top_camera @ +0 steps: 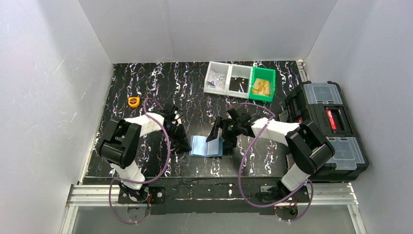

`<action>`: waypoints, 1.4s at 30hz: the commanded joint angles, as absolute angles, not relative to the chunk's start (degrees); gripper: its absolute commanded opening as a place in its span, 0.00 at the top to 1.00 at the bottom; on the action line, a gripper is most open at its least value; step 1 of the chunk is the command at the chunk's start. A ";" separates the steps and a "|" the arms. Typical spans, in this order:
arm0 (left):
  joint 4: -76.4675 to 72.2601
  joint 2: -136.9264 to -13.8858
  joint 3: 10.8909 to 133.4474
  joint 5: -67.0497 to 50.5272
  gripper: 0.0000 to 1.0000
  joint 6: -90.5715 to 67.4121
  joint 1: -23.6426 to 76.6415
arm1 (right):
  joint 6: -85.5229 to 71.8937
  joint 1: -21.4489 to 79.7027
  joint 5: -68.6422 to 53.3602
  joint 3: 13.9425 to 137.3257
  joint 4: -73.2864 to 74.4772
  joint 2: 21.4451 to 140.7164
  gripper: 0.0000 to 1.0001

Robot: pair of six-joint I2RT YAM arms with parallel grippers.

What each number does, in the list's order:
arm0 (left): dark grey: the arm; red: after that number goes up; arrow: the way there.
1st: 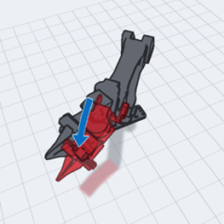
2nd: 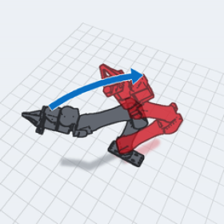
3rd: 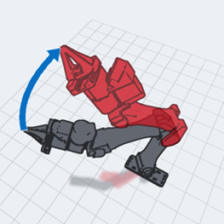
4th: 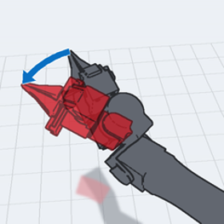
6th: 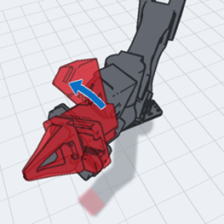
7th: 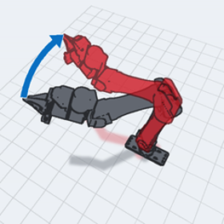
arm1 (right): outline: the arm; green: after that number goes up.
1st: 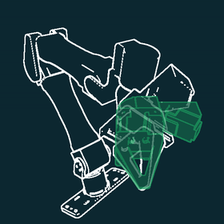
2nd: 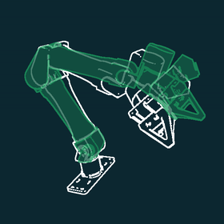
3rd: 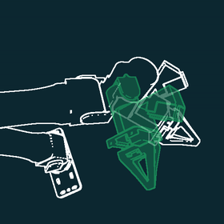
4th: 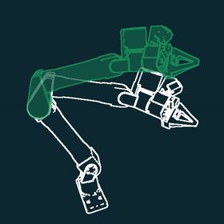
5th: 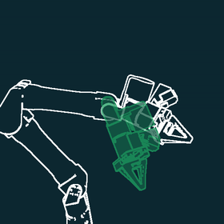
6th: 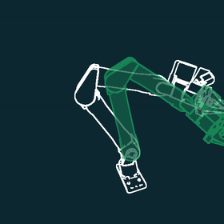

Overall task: Take the credit cards out of the card holder
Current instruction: Close the card holder at the center of the board.

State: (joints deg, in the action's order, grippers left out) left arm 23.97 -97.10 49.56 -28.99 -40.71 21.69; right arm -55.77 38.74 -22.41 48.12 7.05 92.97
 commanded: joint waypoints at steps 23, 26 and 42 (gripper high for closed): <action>26.96 -94.88 51.75 -25.48 0.92 -37.15 24.08 | -60.47 44.08 -23.98 62.59 6.03 101.43 0.09; 28.43 -93.54 52.30 -24.75 0.88 -36.28 24.08 | -61.13 44.03 -24.52 62.60 5.53 102.45 0.09; 38.20 -84.92 55.92 -20.73 0.78 -31.08 24.08 | -60.31 44.27 -22.71 67.76 10.55 99.11 0.09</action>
State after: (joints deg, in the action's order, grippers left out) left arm 33.08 -89.56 53.71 -22.83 -33.58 23.97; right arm -61.30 43.90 -23.46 63.31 8.32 102.24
